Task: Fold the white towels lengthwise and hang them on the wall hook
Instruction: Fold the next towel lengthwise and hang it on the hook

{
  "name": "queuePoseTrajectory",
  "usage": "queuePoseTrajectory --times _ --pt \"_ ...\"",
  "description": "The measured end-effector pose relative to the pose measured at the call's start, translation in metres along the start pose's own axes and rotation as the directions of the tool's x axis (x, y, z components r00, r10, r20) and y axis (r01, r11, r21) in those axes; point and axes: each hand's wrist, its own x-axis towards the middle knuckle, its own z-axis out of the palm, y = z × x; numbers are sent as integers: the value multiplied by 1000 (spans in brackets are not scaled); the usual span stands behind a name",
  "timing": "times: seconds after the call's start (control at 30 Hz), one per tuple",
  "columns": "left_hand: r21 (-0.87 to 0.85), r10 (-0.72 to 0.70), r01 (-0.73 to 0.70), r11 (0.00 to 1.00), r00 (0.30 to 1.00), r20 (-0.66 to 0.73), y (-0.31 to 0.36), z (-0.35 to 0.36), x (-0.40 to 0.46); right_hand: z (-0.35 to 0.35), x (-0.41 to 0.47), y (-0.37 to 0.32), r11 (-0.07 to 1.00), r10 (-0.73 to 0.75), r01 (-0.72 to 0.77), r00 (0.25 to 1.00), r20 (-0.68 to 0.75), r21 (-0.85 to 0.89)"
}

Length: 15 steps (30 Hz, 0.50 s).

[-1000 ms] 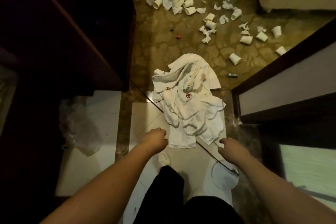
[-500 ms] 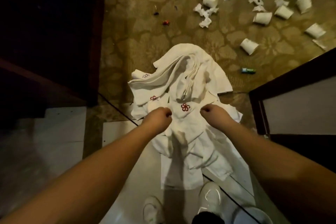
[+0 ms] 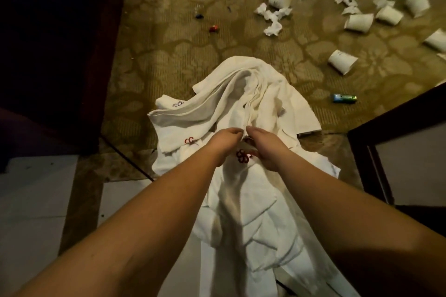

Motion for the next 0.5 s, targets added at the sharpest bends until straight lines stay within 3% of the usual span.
queuePoseTrajectory --times 0.2,0.3,0.5 --pt "-77 -25 25 997 1000 -6 -4 -1 -23 -7 -36 -9 997 -45 41 997 -65 -65" --pt "-89 -24 23 996 1000 -14 3 -3 -53 -7 -67 -13 1000 -5 4 998 -55 -18" --pt "-186 -88 92 978 996 26 16 -7 -139 -9 -150 -26 991 96 -95 995 4 -92"
